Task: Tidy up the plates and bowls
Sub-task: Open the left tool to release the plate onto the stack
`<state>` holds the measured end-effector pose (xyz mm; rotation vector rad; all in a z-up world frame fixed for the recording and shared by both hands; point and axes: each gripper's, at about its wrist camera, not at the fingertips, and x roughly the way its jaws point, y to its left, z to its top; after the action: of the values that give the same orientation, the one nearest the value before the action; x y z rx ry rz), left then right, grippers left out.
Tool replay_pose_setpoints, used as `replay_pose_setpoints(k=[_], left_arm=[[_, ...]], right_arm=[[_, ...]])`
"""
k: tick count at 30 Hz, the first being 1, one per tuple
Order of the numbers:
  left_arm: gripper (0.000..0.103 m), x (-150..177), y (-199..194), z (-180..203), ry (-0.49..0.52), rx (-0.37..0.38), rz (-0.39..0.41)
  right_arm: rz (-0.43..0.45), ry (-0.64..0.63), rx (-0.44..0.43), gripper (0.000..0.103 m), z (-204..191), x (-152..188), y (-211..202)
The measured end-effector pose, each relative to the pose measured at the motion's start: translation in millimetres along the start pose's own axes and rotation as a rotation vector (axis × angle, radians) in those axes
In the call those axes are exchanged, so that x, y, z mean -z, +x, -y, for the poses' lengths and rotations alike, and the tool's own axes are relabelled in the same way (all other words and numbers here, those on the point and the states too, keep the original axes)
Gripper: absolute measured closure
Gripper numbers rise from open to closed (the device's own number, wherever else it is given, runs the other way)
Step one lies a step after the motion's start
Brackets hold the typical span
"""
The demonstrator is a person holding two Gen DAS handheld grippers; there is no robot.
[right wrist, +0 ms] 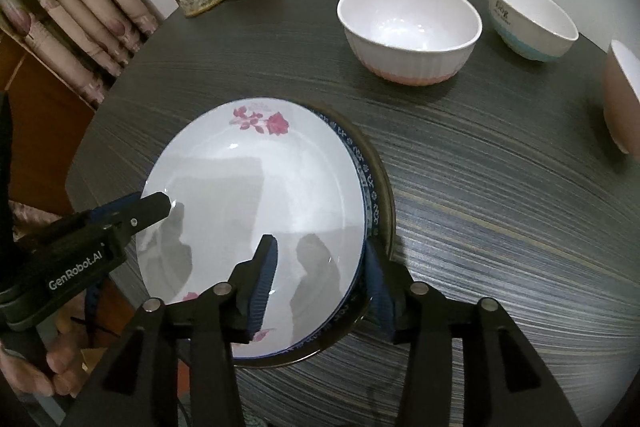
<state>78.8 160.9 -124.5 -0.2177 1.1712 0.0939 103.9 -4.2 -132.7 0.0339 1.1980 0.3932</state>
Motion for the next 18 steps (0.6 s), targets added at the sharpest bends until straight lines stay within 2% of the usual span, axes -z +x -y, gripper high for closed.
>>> replay_pose_setpoints(k=[5,7,9,11,17,18], left_arm=[[0.068,2,-13,12,0.054,-0.041,0.065],[0.058,3,-19,18,0.074,-0.045,0.093],[0.053,5,-24,25,0.093,-0.042,0.116],[0.052,2,-25,33,0.108,-0.038,0.124],[0.049,-2,-27,52,0.142,-0.021,0.133],[0.045,-3,-28,57,0.152,-0.016,0.134]], right_arm=[[0.037,-0.012,-0.009,0.056,2,1,-9],[0.059,-0.014,-0.006,0.056,3,1,-14],[0.081,-0.011,0.0,0.055,6,2,-19],[0.103,-0.004,0.009,0.051,10,2,-24],[0.158,0.015,0.033,0.049,25,3,-42],[0.168,0.021,0.04,0.049,29,2,-45]])
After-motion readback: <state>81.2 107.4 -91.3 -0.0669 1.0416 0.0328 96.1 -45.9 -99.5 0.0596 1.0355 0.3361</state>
